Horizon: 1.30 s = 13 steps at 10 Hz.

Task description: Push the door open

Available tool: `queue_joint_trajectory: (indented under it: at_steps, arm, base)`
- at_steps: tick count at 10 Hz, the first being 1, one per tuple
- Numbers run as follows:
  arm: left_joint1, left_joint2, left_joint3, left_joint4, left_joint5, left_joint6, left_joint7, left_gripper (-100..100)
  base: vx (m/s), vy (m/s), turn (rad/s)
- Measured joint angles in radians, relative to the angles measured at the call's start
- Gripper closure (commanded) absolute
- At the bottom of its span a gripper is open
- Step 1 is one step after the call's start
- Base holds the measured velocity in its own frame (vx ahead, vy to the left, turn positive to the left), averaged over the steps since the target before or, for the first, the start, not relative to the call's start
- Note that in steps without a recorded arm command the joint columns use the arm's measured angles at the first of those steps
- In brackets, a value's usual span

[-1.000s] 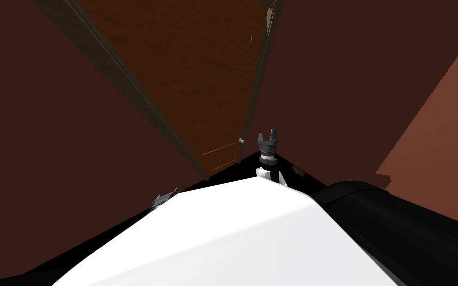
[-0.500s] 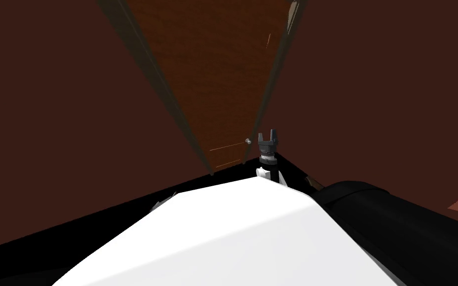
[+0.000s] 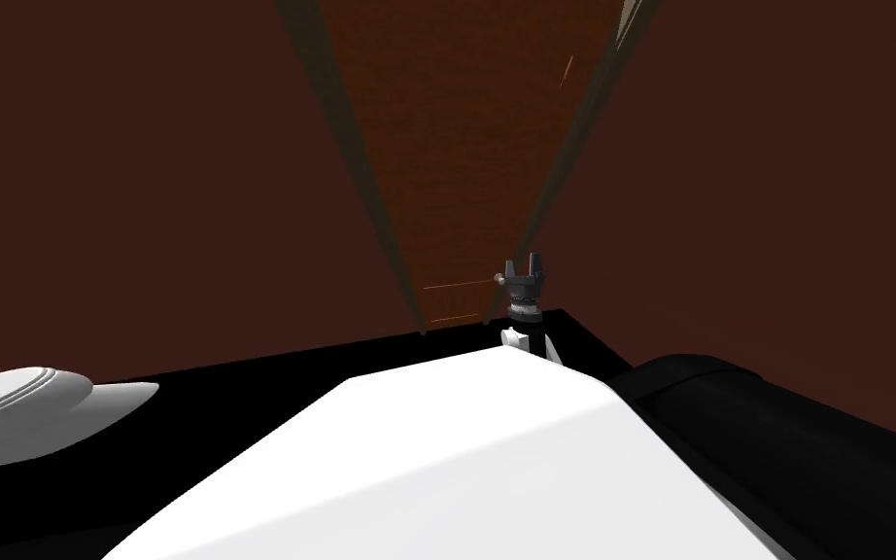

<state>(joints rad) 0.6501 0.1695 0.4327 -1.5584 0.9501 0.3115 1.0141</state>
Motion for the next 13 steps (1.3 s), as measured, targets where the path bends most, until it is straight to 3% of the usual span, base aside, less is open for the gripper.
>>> queue_joint_trajectory:
  at_steps: [7,13]
  arm:
    - [0.017,0.009,0.032,0.064,0.106,0.066,0.076,-100]
    - [0.027,0.006,0.079,0.131,0.205,0.152,0.174,-100]
  base:
    - [-0.058,-0.002,0.271]
    - [-0.090,0.002,0.354]
